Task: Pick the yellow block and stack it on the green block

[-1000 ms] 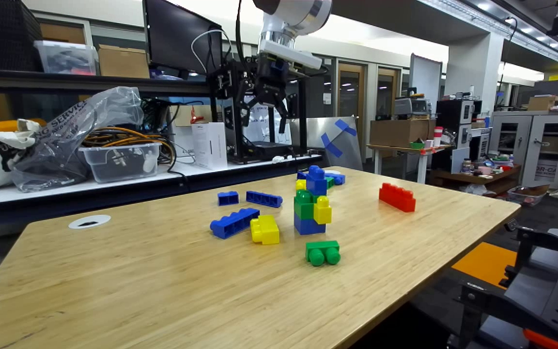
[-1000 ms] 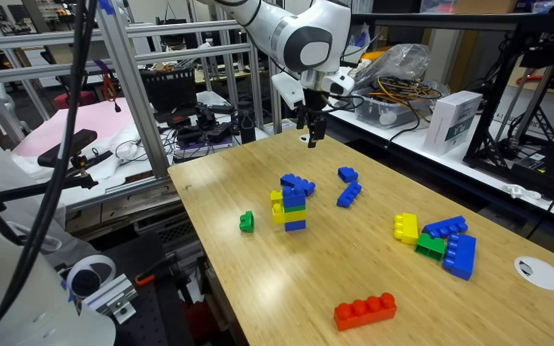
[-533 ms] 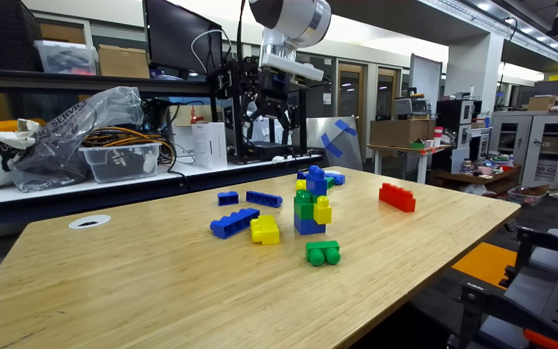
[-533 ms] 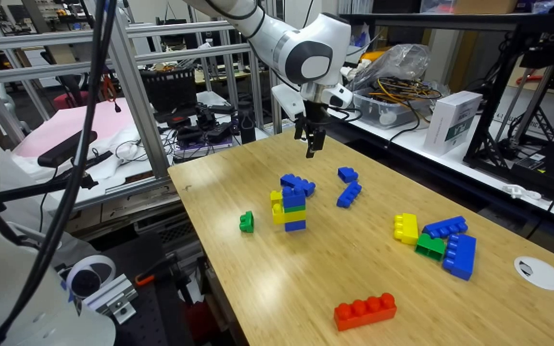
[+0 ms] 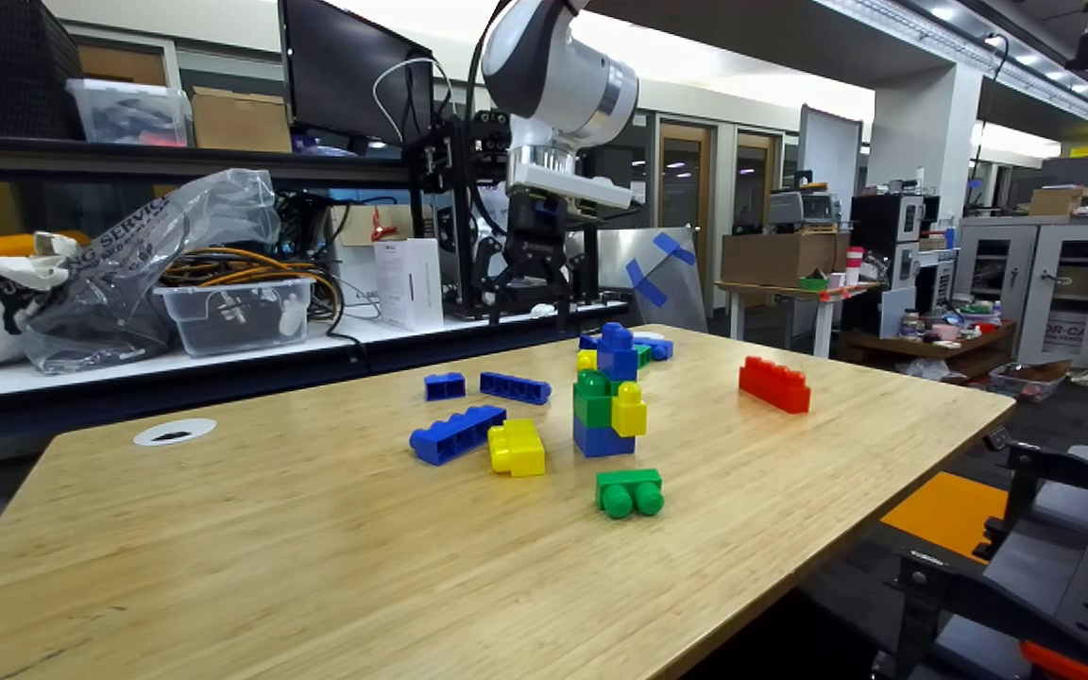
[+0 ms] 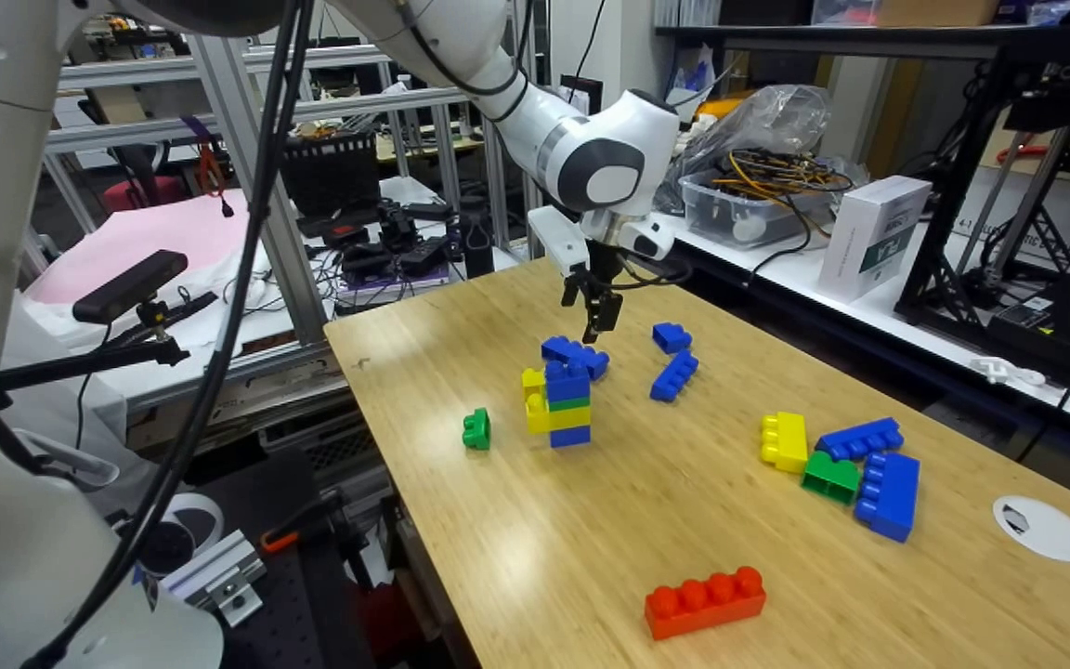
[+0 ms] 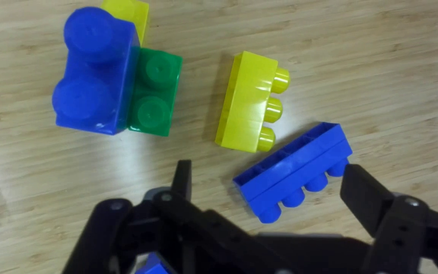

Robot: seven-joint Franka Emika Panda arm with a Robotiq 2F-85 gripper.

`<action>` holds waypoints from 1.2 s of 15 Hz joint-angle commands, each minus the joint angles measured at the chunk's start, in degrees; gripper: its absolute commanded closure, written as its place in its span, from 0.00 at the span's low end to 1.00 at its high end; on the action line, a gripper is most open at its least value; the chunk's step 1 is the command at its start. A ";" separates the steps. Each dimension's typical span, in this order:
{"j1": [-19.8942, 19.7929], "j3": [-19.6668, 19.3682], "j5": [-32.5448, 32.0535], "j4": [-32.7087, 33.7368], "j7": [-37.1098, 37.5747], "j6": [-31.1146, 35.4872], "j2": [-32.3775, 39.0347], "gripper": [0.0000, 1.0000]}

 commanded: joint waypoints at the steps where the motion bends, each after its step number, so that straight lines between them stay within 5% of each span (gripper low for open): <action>1: -0.06 0.24 2.74 2.75 1.30 1.08 3.64 0.00; 18: 5.22 -1.78 -0.03 8.42 11.33 -1.34 11.17 0.00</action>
